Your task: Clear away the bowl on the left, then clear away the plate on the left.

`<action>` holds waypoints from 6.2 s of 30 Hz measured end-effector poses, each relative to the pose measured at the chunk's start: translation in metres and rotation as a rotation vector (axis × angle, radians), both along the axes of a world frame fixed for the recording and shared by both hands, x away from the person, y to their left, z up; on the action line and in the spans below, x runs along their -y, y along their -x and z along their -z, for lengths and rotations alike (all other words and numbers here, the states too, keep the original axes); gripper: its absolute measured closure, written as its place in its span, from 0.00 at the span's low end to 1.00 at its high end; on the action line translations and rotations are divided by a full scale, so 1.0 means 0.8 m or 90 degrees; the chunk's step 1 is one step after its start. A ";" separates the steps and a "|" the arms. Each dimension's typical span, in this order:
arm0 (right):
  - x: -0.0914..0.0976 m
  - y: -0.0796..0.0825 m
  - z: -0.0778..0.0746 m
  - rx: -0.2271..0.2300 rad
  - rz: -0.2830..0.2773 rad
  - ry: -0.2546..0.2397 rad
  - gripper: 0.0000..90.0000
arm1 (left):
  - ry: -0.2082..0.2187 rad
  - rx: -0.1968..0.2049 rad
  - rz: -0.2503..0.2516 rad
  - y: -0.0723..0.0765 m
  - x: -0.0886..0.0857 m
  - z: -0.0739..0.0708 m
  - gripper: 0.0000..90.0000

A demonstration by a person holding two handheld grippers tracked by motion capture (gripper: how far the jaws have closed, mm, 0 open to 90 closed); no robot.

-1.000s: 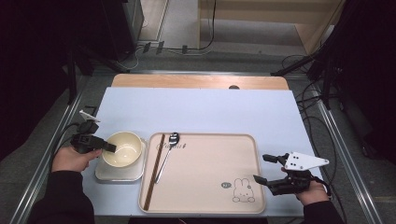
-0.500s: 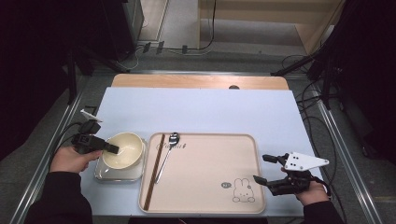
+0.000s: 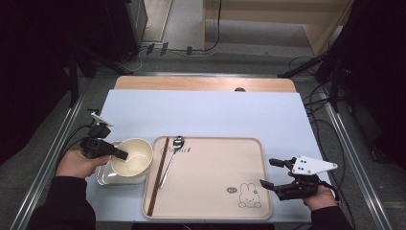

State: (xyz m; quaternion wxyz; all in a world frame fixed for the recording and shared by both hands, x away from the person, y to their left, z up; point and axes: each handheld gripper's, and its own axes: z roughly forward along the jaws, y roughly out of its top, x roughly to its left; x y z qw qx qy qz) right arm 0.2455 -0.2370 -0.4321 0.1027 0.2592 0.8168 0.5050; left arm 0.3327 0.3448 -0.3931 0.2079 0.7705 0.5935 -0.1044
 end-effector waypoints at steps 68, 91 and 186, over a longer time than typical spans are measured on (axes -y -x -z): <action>0.012 0.013 0.001 -0.001 0.029 0.005 0.25 | -0.013 0.005 0.208 -0.011 0.189 0.017 0.94; 0.014 0.016 0.000 -0.003 0.023 0.000 0.25 | -0.027 -0.002 0.221 -0.017 0.198 0.040 0.92; 0.009 0.011 -0.002 -0.015 0.016 -0.025 0.25 | -0.006 0.116 0.036 0.015 -0.021 -0.020 0.43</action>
